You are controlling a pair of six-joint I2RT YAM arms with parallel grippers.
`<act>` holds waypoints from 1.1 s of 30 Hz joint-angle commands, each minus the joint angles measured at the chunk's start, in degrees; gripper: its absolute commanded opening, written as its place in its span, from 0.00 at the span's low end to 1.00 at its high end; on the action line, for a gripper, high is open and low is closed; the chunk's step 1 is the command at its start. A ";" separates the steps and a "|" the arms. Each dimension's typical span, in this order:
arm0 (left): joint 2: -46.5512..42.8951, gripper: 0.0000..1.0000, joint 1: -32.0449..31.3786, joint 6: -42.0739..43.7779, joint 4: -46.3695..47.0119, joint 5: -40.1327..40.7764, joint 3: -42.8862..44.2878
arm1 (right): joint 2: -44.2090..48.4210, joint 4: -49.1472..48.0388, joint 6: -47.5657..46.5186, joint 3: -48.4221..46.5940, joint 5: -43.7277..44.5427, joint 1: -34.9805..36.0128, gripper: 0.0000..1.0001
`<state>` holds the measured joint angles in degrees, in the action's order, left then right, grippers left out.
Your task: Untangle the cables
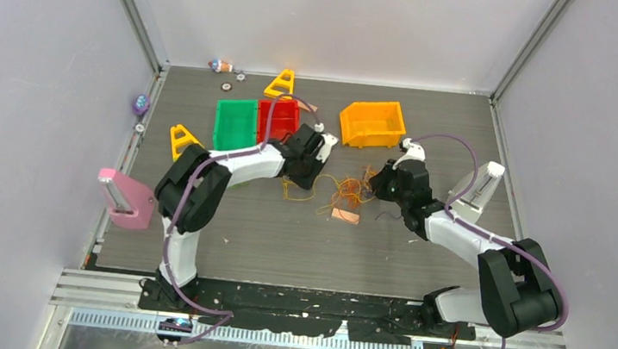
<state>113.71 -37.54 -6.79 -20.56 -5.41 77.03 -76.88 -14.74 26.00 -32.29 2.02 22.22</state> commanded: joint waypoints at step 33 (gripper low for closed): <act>-29.46 0.68 6.83 -7.92 21.57 7.37 -26.11 | -3.49 2.42 -10.17 -7.27 3.88 7.73 0.91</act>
<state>79.72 -25.34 -21.45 7.11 1.41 42.68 -76.86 -14.06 21.04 -33.61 5.74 26.35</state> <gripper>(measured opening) 0.470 0.886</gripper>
